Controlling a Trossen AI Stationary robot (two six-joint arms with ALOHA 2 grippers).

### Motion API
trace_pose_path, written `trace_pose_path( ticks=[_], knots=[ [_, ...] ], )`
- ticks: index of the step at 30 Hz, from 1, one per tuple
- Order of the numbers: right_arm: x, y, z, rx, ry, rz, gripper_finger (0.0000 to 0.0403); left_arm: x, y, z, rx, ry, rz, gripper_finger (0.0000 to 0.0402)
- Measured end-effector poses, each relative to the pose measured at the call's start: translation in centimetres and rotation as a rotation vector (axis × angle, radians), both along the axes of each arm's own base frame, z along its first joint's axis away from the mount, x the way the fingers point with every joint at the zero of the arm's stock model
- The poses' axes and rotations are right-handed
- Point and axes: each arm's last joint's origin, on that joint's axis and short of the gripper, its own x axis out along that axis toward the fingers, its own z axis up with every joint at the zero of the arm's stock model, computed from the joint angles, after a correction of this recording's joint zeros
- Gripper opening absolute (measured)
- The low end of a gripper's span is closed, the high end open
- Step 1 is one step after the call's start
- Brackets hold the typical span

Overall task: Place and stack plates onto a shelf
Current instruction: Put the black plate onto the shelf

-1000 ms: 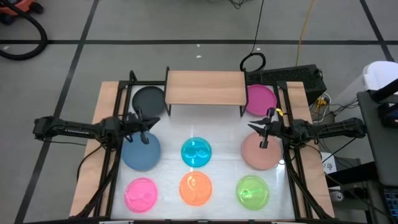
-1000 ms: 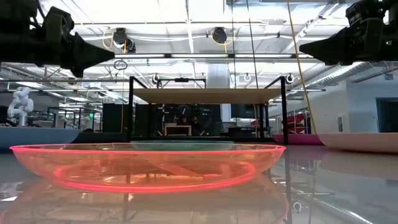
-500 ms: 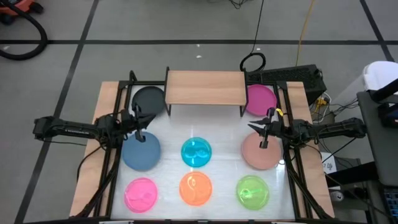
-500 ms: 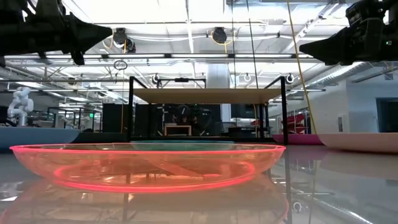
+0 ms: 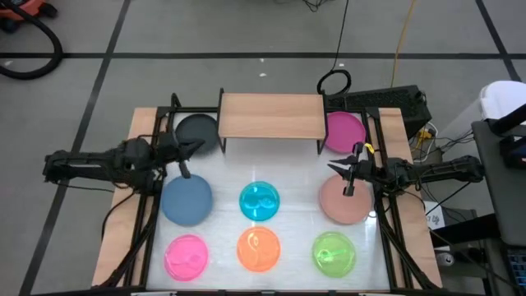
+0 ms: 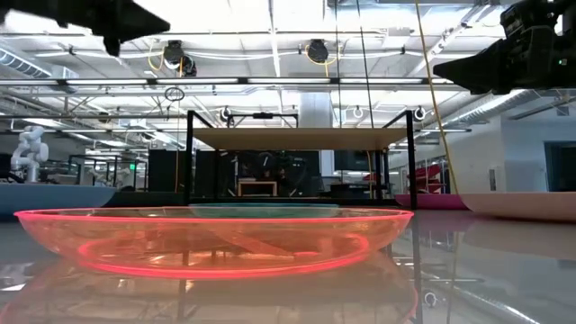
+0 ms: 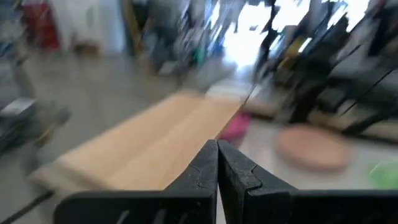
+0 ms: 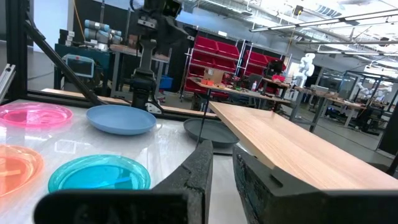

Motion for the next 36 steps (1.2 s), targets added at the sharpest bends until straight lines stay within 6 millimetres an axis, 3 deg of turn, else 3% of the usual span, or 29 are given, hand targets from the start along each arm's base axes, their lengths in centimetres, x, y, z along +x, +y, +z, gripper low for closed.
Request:
trace_pose_path(
  ticks=[6,15,27,36],
  knots=[
    [0.0,0.0,0.0,0.000,0.000,0.000,0.0050,0.1,0.4,1.2,-0.074,0.314,0.200,0.0004],
    [0.0,0.0,0.0,0.000,0.000,0.000,0.0050,2.1,1.1,-3.8,-0.211,0.684,0.388,0.0006],
    [0.0,0.0,0.0,0.000,0.000,0.000,0.0050,5.5,1.1,-6.7,-0.246,0.821,0.376,0.0090],
    [0.0,0.0,0.0,0.000,0.000,0.000,0.0050,6.8,1.3,-8.3,-0.182,0.934,0.362,0.0099]
  ],
)
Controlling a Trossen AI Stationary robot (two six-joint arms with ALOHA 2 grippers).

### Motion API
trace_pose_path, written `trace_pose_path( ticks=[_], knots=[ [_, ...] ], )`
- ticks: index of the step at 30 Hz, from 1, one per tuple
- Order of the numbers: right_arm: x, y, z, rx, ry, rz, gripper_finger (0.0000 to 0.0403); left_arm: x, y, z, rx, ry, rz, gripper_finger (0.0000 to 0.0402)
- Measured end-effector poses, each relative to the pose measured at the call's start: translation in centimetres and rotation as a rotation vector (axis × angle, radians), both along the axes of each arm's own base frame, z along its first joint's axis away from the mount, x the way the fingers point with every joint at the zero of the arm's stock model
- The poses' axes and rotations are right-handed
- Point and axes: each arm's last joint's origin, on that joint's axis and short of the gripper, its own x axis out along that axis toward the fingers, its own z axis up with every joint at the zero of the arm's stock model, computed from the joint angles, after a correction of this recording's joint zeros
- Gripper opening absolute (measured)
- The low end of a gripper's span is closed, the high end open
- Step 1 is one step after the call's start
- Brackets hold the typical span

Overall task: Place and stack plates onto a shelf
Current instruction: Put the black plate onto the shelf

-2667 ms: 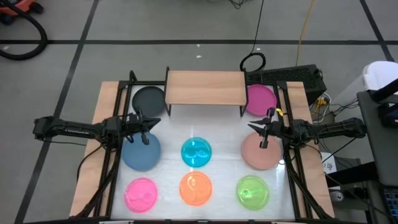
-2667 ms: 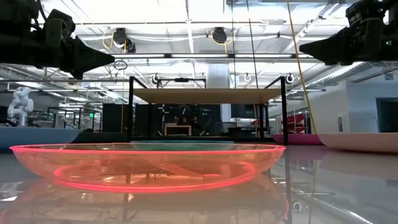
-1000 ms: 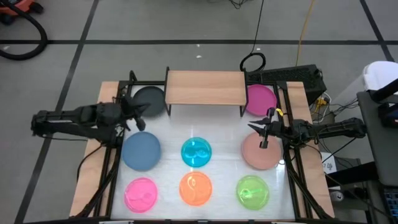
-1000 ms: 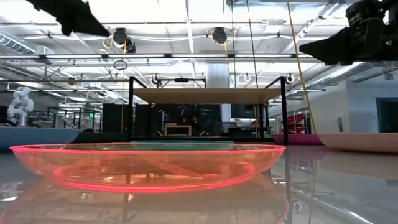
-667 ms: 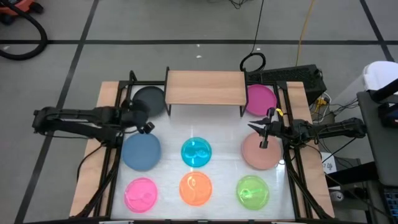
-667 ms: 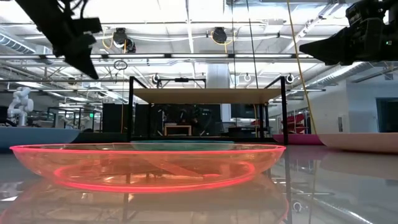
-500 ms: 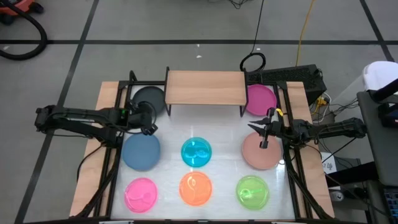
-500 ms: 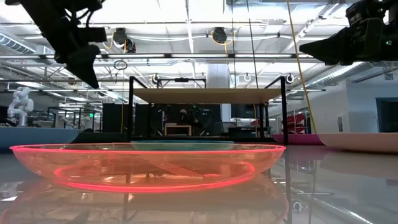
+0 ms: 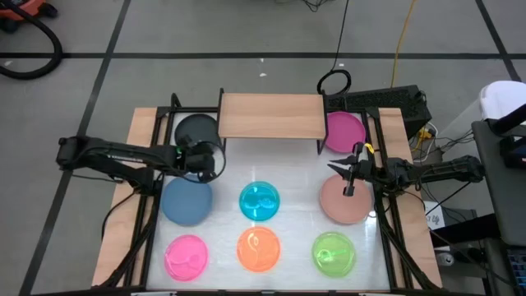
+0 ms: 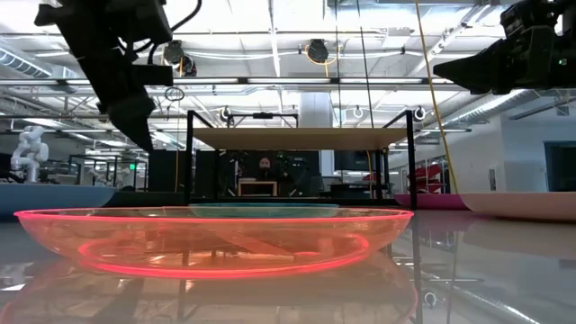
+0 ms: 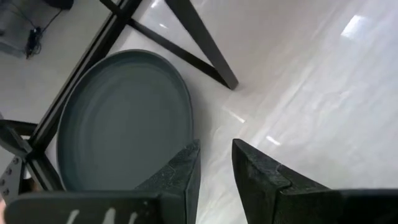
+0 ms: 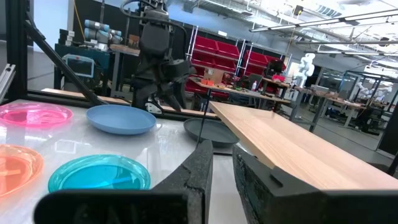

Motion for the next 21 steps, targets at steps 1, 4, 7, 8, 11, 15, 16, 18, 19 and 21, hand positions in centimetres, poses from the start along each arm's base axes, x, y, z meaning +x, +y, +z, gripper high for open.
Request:
trace_pose_path(
  ticks=[1,4,7,8,11,15,16,18,19,21],
  knots=[
    [0.0,0.0,0.0,0.000,0.000,0.000,0.0050,0.1,0.0,-0.1,-0.001,0.002,0.003,0.0099],
    [0.0,0.0,0.0,0.000,0.000,0.000,0.0050,0.3,0.0,-0.6,-0.006,0.024,0.015,0.0099],
    [0.0,0.0,0.0,0.000,0.000,0.000,0.0050,0.4,0.0,-1.1,0.000,0.086,-0.008,0.0099],
    [0.0,0.0,0.0,0.000,0.000,0.000,0.0050,0.4,0.0,-1.3,0.003,0.110,-0.019,0.0099],
    [0.0,0.0,0.0,0.000,0.000,0.000,0.0050,0.0,0.5,-2.2,-0.003,0.150,-0.007,0.0099],
    [0.0,0.0,0.0,0.000,0.000,0.000,0.0050,-1.1,1.2,-4.1,-0.050,0.171,0.031,0.0099],
    [0.0,0.0,0.0,0.000,0.000,0.000,0.0050,-1.4,1.3,-4.6,-0.062,0.183,0.039,0.0099],
    [0.0,0.0,0.0,0.000,0.000,0.000,0.0050,-1.9,1.5,-5.6,-0.070,0.180,0.055,0.0099],
    [0.0,0.0,0.0,0.000,0.000,0.000,0.0050,-2.2,1.6,-6.0,-0.072,0.176,0.060,0.0099],
    [0.0,0.0,0.0,0.000,0.000,0.000,0.0050,-2.4,1.7,-6.7,-0.071,0.157,0.069,0.0099]
  ],
)
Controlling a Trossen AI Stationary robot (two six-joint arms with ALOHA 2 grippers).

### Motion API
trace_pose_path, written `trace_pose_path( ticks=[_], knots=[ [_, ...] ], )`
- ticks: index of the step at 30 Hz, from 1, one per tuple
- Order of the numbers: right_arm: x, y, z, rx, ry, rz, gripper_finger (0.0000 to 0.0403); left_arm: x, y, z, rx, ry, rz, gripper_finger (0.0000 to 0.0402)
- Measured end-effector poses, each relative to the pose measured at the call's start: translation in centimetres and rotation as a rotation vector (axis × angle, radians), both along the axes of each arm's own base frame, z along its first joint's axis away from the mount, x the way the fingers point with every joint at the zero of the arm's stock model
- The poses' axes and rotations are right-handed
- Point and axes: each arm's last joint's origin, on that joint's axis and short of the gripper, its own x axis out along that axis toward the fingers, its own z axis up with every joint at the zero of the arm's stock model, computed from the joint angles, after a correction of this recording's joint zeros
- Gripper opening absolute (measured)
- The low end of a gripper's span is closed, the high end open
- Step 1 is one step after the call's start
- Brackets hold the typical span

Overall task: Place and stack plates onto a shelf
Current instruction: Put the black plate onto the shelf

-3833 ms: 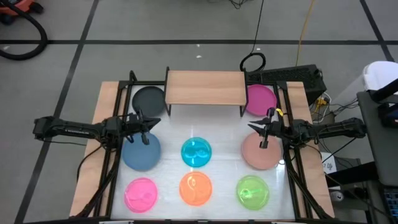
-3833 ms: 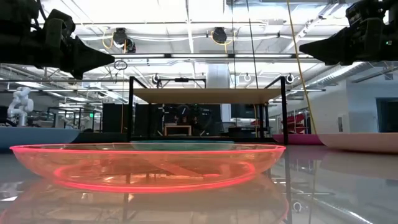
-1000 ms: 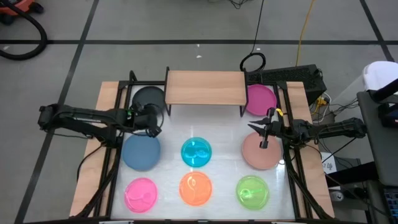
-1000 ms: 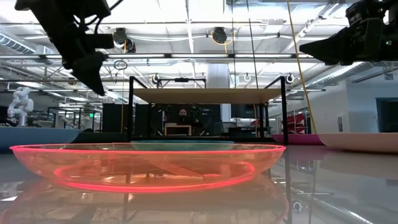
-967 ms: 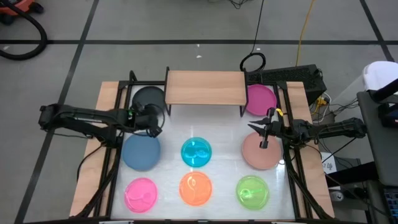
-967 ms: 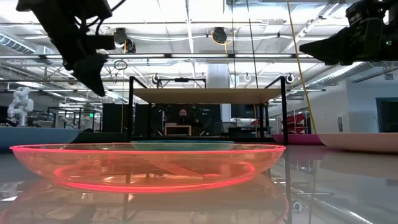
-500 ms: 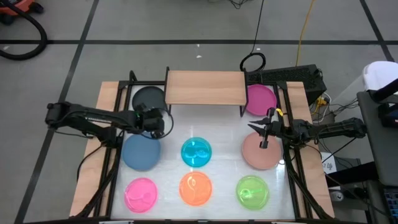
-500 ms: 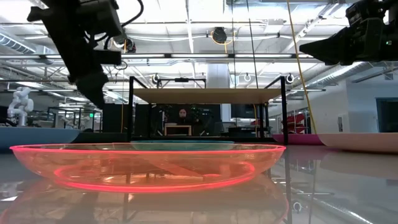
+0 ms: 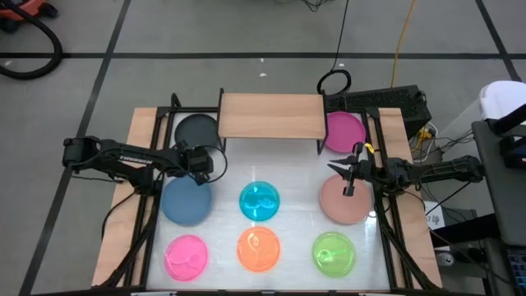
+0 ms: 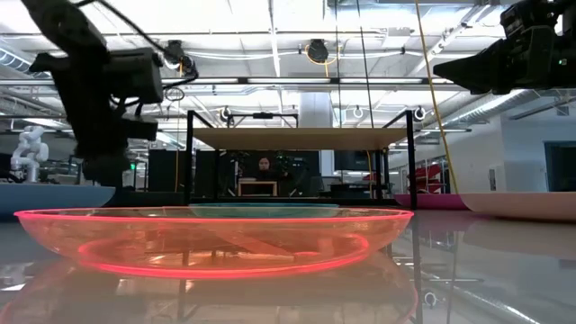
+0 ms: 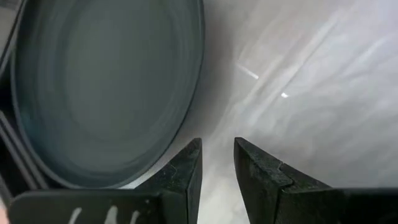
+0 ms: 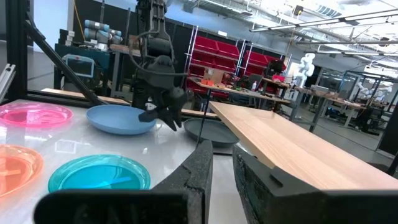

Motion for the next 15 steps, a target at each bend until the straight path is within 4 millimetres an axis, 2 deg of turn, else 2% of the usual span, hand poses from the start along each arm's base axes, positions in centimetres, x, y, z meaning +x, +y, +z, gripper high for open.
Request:
trace_pose_path(
  ticks=[15],
  knots=[
    [0.00,0.00,0.00,0.000,0.000,0.000,0.0050,0.03,0.61,-0.27,0.042,0.042,-0.102,0.0099]
  ],
)
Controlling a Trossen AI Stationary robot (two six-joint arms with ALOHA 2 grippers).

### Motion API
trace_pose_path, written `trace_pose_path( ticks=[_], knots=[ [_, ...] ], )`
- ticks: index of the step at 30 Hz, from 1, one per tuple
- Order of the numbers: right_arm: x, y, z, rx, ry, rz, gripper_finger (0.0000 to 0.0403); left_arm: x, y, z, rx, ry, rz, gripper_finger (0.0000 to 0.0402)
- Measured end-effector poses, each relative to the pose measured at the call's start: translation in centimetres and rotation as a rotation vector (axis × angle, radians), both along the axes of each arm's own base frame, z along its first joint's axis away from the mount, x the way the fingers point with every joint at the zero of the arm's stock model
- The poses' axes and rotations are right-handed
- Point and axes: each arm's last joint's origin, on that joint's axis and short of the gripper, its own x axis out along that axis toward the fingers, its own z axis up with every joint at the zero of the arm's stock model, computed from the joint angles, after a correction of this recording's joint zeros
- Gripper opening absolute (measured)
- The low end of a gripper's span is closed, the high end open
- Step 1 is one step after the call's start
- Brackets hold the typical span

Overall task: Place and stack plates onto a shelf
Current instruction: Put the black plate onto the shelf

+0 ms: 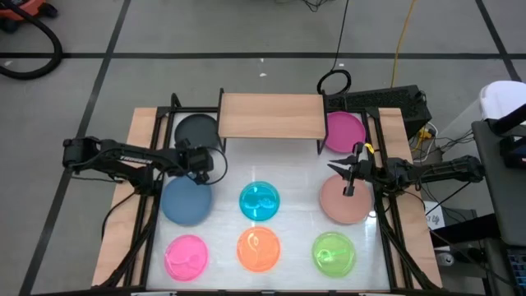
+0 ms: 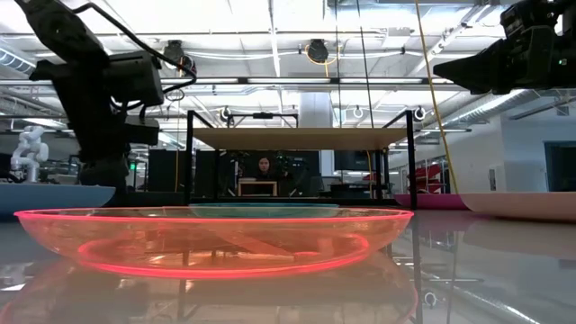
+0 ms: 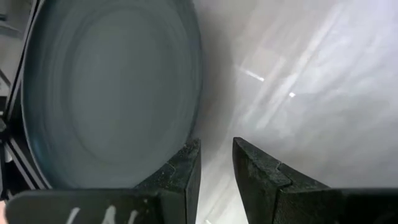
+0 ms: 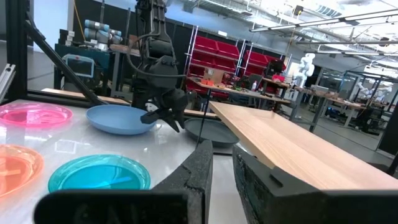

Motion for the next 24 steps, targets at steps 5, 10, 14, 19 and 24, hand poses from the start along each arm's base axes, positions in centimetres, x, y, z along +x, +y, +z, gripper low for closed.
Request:
trace_pose_path(
  ticks=[5,10,14,19,24],
  knots=[
    [0.0,0.0,0.0,0.000,0.000,0.000,0.0050,-0.1,1.2,0.0,-0.049,-0.005,-0.012,0.0099],
    [0.0,0.0,0.0,0.000,0.000,0.000,0.0050,-0.5,2.5,0.0,-0.063,0.012,0.012,0.0099],
    [0.0,0.0,0.0,0.000,0.000,0.000,0.0050,-0.8,3.0,0.0,-0.072,0.012,0.032,0.0099],
    [0.0,0.0,0.0,0.000,0.000,0.000,0.0050,-0.8,3.0,0.0,-0.073,0.012,0.033,0.0079],
    [0.0,0.0,0.0,0.000,0.000,0.000,0.0050,-0.6,2.7,-0.1,-0.094,0.000,0.016,0.0014]
  ],
)
